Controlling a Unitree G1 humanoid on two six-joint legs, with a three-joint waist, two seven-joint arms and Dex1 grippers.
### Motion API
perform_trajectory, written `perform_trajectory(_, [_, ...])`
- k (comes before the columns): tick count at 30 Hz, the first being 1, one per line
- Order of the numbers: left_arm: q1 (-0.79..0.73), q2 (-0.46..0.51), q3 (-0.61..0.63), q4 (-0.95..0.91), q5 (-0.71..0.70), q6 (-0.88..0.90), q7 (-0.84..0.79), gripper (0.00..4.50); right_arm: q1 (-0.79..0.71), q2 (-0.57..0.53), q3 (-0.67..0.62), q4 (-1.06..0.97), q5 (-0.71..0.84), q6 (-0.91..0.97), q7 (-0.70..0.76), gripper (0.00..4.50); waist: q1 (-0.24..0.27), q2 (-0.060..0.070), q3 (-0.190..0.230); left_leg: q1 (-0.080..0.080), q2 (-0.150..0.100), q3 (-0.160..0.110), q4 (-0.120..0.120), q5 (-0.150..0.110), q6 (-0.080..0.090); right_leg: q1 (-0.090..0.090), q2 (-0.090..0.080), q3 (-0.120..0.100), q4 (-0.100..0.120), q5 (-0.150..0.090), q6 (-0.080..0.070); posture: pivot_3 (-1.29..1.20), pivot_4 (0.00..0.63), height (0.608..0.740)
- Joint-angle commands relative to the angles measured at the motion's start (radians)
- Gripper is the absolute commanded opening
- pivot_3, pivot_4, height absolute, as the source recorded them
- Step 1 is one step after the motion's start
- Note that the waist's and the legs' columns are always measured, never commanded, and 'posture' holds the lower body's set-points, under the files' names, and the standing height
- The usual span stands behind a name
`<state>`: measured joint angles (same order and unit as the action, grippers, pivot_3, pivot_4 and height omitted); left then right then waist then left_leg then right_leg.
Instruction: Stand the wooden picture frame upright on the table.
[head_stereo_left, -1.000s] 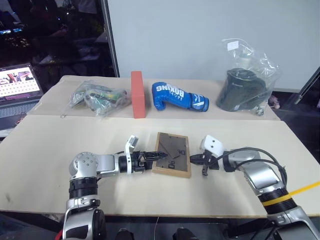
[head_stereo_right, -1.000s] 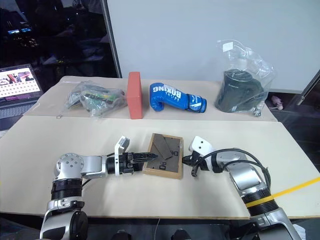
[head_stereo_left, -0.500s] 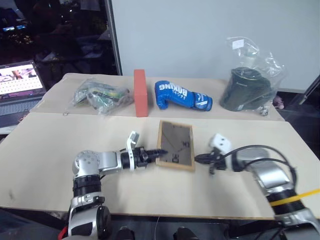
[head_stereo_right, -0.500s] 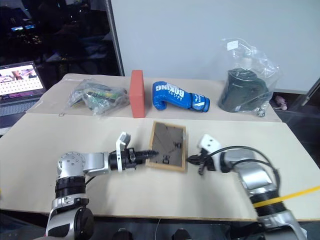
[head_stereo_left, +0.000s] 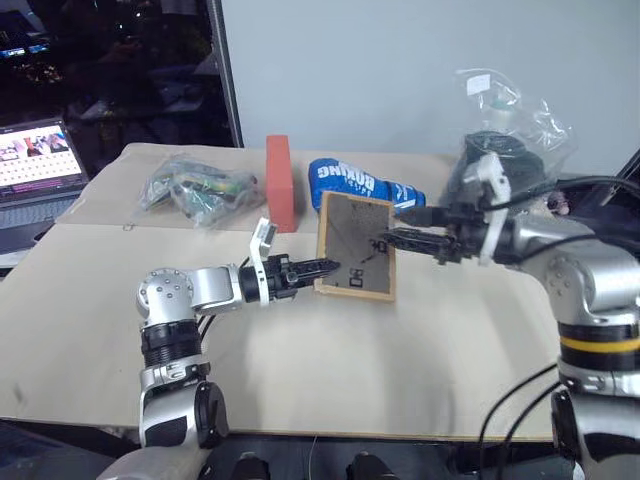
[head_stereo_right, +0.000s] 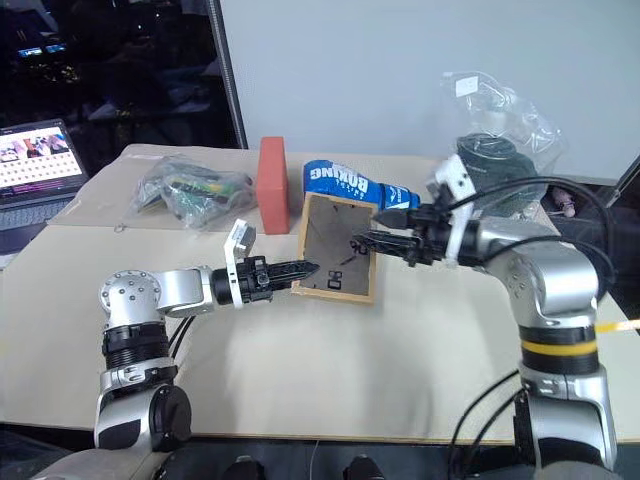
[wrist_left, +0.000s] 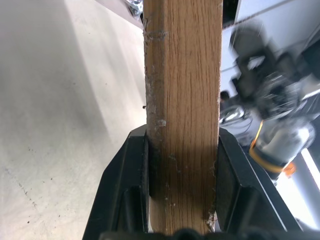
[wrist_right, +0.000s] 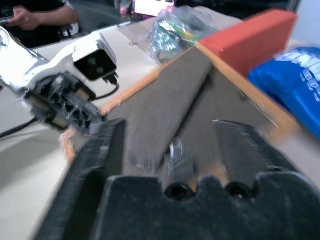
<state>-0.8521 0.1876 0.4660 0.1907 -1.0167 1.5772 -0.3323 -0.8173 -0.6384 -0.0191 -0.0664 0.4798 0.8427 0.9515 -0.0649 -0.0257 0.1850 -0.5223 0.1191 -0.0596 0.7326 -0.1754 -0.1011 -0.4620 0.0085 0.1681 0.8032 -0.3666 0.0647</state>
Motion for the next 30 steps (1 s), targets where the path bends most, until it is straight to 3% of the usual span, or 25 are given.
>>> perform_trajectory(1, [-0.026,0.004,-0.028,-0.038,-0.003,-0.039,-0.024,1.12,0.008,0.03,0.068,0.053,-0.035,-0.048,0.009,4.45,0.001,0.001,0.001,0.0,0.0,0.0,-0.001,0.0,0.0,0.0,0.0,0.0,-0.001,0.001,-0.002,0.0,0.15,0.657])
perform_trajectory(10, [-0.015,0.022,-0.042,-0.036,0.008,-0.036,-0.043,1.12,0.033,0.076,0.081,-0.02,0.053,-0.071,0.118,4.45,0.008,0.002,0.002,-0.001,0.0,0.0,-0.003,0.0,0.0,0.0,-0.001,0.0,-0.002,0.003,-0.005,0.0,0.15,0.657])
perform_trajectory(22, [-0.062,0.139,-0.028,0.038,-0.037,0.037,-0.121,1.12,0.116,-0.03,-0.053,-0.021,0.067,-0.153,0.138,4.45,0.006,0.002,0.003,0.0,0.0,0.0,-0.003,0.0,-0.001,0.0,-0.001,-0.001,-0.002,0.003,-0.005,0.0,0.15,0.657])
perform_trajectory(26, [-0.086,0.162,-0.039,0.072,-0.021,0.037,-0.139,1.12,0.165,-0.098,-0.089,0.01,-0.002,-0.246,0.116,4.45,0.008,0.001,0.003,0.0,0.0,0.0,-0.003,0.0,-0.001,0.0,-0.001,-0.001,-0.002,0.003,-0.005,0.0,0.15,0.657])
perform_trajectory(30, [-0.095,0.186,-0.077,0.087,-0.042,0.037,-0.163,1.12,0.235,-0.188,-0.015,0.142,-0.307,-0.678,0.019,4.45,0.011,0.002,0.003,0.0,0.0,0.0,-0.003,0.0,-0.001,0.0,-0.001,-0.001,-0.002,0.002,-0.004,0.0,0.15,0.657])
